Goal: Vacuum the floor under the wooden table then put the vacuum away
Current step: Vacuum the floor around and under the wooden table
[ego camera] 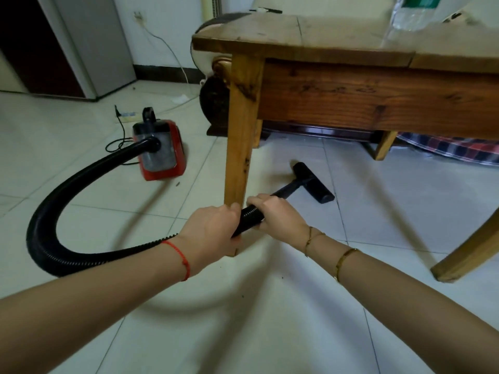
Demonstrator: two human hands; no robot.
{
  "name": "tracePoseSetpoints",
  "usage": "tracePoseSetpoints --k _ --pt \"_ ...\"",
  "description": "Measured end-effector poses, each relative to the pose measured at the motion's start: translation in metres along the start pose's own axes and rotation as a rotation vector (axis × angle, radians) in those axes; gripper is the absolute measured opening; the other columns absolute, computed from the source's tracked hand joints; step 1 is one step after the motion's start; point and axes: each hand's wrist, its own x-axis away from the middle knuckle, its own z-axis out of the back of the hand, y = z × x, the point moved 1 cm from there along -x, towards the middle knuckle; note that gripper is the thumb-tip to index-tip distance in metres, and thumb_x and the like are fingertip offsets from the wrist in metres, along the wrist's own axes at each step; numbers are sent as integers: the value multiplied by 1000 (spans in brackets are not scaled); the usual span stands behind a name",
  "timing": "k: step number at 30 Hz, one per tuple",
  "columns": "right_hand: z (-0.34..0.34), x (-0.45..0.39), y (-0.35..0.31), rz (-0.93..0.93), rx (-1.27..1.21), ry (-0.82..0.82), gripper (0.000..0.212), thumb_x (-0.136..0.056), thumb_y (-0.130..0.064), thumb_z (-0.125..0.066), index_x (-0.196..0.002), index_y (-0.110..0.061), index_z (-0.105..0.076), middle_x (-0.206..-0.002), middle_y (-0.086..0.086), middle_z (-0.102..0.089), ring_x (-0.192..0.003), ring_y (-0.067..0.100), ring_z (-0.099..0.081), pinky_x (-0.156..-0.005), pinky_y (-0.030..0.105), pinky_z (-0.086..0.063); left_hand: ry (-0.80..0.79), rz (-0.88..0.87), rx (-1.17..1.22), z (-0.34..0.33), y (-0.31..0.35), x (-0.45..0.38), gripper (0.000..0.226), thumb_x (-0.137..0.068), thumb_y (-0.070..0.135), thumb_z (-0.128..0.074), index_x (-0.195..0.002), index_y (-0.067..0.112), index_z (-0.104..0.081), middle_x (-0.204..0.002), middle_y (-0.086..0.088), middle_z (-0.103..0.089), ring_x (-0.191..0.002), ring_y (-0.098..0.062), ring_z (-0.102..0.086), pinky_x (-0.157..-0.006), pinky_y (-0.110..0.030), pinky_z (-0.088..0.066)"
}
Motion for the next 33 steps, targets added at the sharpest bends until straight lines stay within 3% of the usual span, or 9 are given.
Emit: tracePoseSetpoints --k 4,8,13,18,22,28,33 --pt "-1 -4 -9 103 -35 -18 25 -78 -22 -74 -97 -15 -59 -93 2 -63 -83 18 -61 -74 28 -52 -9 27 18 2 -5 14 25 -91 37 -50 -105 17 -44 -89 0 -59 -65 -20 -48 -58 -29 -36" --pt "-1 3 3 173 -41 -60 24 -79 -23 -73 -97 -17 -58 -94 0 -62 -82 13 -58 -77 28 -54 -21 29 81 2 10 18 21 -92 35 -48 -101 17 -43 -78 3 -45 -64 -20 -44 -58 -29 -34" --pt "0 19 44 147 -18 -112 31 -80 -27 -71 -106 -21 -56 -109 -1 -55 -100 19 -58 -83 37 -55 -24 13 189 0 46 -3 19 -92 27 -50 -106 14 -48 -79 2 -47 -64 -17 -45 -57 -27 -35" --pt "4 24 86 6 6 -95 51 -78 -18 -73 -125 -15 -53 -128 8 -52 -112 24 -55 -93 36 -50 -36 32 231 -9 76 -44 19 -93 21 -51 -108 10 -51 -100 -6 -62 -86 -24 -62 -61 -28 -37" --pt "2 16 118 -97 33 -126 47 -78 -8 -70 -122 -10 -54 -128 14 -54 -117 31 -54 -91 44 -51 -27 42 243 -19 91 -81 20 -93 16 -49 -111 7 -51 -103 -8 -62 -89 -26 -62 -62 -28 -35" --pt "0 -4 167 -278 97 -168 46 -87 -21 -63 -129 -15 -48 -151 8 -34 -136 27 -35 -105 44 -41 13 87 221 -42 105 -142 25 -91 18 -51 -113 8 -50 -104 -8 -64 -91 -27 -63 -62 -28 -36" --pt "-7 -10 200 -417 181 -113 36 -92 -21 -55 -127 -19 -46 -146 2 -39 -129 27 -42 -94 43 -49 66 62 134 -57 120 -180 27 -93 20 -50 -117 8 -48 -106 -5 -62 -92 -23 -63 -63 -27 -34"
